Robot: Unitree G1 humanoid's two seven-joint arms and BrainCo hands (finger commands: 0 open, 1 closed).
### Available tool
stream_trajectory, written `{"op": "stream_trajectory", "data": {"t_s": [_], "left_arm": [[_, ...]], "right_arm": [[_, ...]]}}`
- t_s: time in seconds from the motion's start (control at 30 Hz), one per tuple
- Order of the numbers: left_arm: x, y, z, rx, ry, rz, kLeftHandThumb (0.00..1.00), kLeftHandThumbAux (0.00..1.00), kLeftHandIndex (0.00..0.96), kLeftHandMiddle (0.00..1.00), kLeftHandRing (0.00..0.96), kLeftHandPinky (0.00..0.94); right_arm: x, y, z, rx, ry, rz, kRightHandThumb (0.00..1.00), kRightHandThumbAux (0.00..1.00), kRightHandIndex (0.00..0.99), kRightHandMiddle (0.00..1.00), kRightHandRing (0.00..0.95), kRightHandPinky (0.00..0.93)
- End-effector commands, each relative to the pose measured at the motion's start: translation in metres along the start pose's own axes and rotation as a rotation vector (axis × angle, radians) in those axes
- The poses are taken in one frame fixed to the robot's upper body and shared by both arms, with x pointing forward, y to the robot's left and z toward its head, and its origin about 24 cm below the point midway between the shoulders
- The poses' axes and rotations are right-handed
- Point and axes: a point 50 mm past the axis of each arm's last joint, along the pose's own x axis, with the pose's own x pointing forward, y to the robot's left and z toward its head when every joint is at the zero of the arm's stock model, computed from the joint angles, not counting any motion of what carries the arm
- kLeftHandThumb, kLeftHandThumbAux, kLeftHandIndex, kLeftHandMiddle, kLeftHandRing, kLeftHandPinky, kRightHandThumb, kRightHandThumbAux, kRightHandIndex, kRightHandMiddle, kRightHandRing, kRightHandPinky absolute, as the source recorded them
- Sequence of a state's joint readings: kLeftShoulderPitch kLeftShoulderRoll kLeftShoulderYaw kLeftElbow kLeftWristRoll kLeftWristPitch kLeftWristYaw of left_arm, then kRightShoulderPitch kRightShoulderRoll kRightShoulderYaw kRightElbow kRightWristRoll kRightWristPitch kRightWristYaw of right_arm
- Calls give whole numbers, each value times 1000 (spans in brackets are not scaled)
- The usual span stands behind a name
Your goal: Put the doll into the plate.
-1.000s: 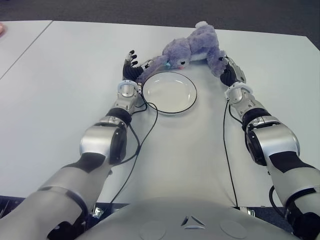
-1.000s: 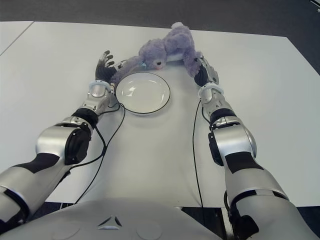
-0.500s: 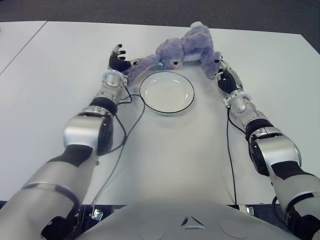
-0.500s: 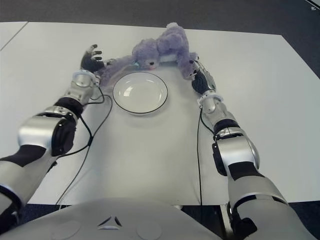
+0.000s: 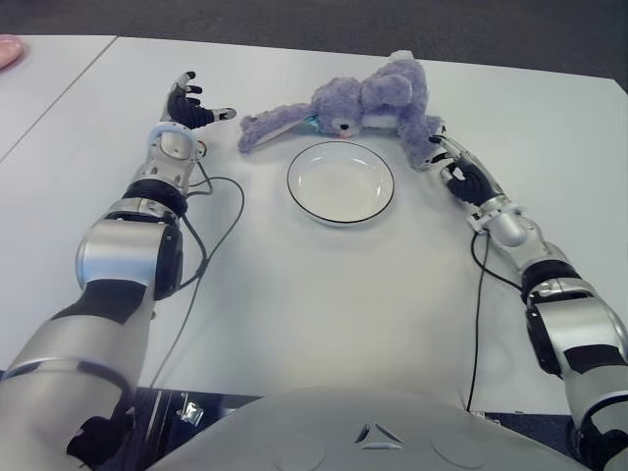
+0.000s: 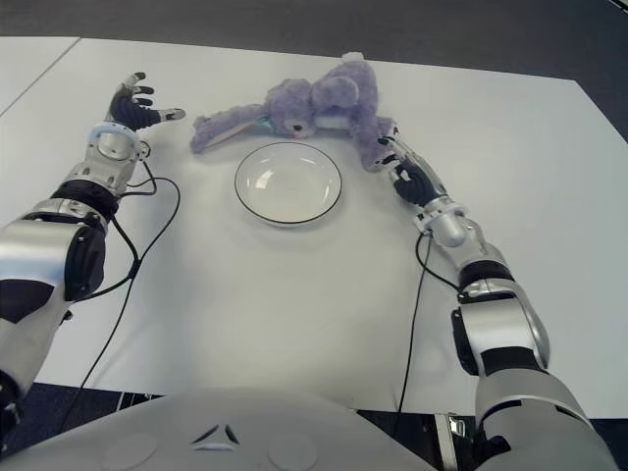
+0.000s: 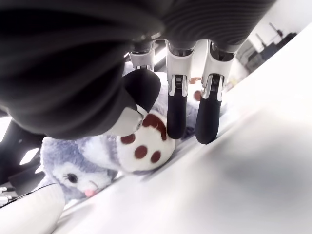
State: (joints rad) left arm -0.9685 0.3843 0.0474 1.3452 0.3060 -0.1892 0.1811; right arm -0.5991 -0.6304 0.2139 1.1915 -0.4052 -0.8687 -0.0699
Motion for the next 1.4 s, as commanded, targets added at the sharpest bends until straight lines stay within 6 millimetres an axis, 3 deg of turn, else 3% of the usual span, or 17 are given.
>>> {"op": "stream_trajectory", "data": {"t_s": [0.03, 0.5, 0.8, 1.17, 1.4], "left_arm": [[-4, -9, -15, 49, 56, -64, 0, 772, 35, 159, 175, 165], [0, -28, 23, 194, -94, -150, 0, 839, 1, 68, 90, 116], [0, -45, 56, 316, -202, -220, 0, 809, 0, 59, 78, 87], [-11, -81, 131, 478, -453, -307, 0, 766, 0, 50, 63, 71], [-25, -97, 179, 546, -616, -290, 0, 761, 0, 47, 62, 74]], "right_arm": [[-50, 19, -40, 0, 205, 241, 1000, 738, 38, 0, 273, 417], [-58, 6, -50, 57, 287, 205, 1000, 747, 69, 8, 187, 406], [-59, 5, -49, 81, 283, 188, 1000, 751, 64, 8, 156, 403], [-52, 1, -44, 91, 250, 176, 1000, 750, 55, 0, 149, 408], [-35, 6, -37, 117, 245, 173, 1000, 752, 54, 0, 132, 404]]}}
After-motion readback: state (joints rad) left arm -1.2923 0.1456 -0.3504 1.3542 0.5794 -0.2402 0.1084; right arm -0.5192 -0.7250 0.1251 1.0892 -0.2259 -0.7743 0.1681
